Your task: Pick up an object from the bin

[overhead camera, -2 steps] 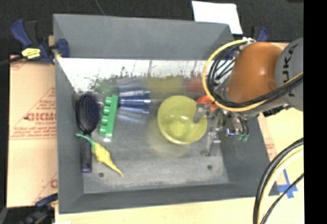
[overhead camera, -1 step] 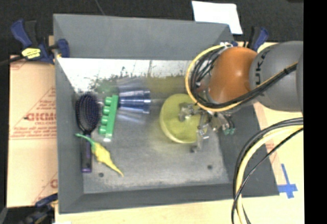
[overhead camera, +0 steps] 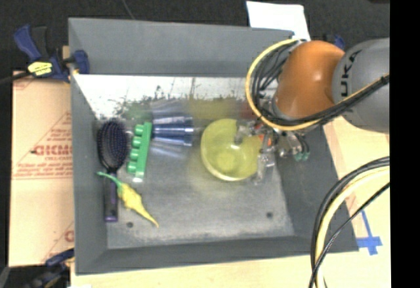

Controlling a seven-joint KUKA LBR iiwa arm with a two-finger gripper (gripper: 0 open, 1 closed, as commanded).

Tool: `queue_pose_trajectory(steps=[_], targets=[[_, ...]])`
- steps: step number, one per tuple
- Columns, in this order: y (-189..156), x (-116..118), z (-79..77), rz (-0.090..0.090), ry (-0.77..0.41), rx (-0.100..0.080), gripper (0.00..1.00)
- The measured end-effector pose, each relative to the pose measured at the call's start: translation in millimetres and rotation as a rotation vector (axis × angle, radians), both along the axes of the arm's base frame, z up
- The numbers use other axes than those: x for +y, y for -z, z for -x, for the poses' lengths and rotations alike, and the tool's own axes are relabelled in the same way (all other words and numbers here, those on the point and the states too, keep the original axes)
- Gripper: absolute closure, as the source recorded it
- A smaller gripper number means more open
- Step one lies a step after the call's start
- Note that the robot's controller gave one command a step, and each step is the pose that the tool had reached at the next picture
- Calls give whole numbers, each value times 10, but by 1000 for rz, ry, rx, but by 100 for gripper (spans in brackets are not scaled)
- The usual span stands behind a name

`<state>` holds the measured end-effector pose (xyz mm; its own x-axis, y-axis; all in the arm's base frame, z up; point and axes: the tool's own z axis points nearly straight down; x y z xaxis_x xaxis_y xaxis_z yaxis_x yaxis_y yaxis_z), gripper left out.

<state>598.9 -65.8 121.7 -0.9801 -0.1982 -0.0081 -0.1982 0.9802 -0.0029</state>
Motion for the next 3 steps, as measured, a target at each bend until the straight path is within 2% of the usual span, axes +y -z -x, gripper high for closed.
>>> queue_pose_trajectory(steps=[1, 2, 3], targets=[[210, -65, 4, -1, 26, 5, 0], [500, -216, -2, 1, -13, -5, 0], [466, -52, -66, 2, -199, -11, 100]])
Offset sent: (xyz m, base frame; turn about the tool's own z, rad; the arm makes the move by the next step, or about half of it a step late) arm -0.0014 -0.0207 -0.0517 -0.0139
